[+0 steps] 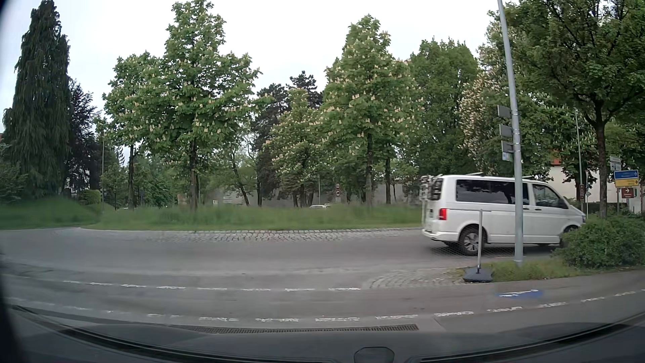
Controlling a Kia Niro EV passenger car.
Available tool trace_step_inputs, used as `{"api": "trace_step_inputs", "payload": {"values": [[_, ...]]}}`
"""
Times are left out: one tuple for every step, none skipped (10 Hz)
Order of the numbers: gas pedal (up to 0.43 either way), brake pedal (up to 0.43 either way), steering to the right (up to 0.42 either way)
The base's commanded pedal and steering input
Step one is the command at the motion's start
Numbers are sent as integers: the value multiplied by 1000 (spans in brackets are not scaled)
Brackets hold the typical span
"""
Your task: Follow the waypoints while adhering to traffic rules and regulations
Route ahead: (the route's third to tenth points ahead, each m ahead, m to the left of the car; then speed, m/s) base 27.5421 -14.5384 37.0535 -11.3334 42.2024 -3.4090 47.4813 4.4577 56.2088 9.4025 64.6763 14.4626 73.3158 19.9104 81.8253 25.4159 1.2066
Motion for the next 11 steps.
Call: {"api": "trace_step_inputs", "payload": {"values": [[0, 43, -663], [0, 61, -624], [0, 79, -597], [0, 116, -560], [0, 152, -521], [0, 165, -494], [0, 183, -464], [0, 195, -429], [0, 201, -401], [0, 213, -363], [0, 226, -315]]}}
